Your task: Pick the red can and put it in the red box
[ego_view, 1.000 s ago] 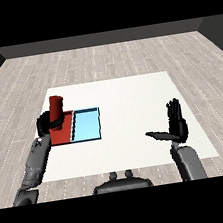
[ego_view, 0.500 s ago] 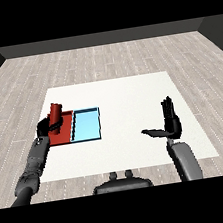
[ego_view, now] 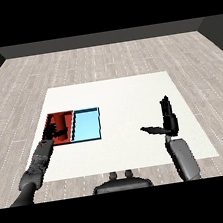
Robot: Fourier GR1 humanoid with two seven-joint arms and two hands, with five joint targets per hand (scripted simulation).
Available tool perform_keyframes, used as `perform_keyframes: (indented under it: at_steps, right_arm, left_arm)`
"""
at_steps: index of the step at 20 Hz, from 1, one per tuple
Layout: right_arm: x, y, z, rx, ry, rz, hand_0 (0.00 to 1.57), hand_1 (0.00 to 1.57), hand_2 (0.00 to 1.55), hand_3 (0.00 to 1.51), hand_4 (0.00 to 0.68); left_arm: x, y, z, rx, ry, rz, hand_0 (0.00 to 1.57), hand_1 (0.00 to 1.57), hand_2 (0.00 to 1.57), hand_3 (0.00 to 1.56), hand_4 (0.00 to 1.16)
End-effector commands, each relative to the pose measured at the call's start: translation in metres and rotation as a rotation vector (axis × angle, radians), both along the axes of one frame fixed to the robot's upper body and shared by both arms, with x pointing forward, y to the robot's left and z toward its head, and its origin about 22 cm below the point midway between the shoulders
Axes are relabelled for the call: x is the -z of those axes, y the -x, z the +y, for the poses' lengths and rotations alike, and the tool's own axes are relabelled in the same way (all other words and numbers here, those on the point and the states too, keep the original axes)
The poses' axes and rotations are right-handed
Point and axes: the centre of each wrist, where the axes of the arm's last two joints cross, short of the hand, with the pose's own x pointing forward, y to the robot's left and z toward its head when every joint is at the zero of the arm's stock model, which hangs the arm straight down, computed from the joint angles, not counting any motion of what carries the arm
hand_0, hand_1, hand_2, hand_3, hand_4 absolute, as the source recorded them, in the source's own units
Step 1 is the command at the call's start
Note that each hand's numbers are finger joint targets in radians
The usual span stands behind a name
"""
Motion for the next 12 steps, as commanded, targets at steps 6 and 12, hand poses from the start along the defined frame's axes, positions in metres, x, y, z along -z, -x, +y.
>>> perform_keyframes:
  at_steps: [6,12]
  right_arm:
    - [-0.003,0.001,-0.003,-0.029,-0.036,-0.019,0.0,0.0,0.0,0.0,0.0]
    - [-0.005,0.003,-0.001,-0.048,-0.061,-0.044,0.0,0.0,0.0,0.0,0.0]
  left_arm:
    - [-0.019,-0.007,0.018,-0.018,-0.118,0.111,0.0,0.0,0.0,0.0,0.0]
    - [-0.041,-0.019,0.02,-0.098,0.026,-0.317,0.0,0.0,0.0,0.0,0.0]
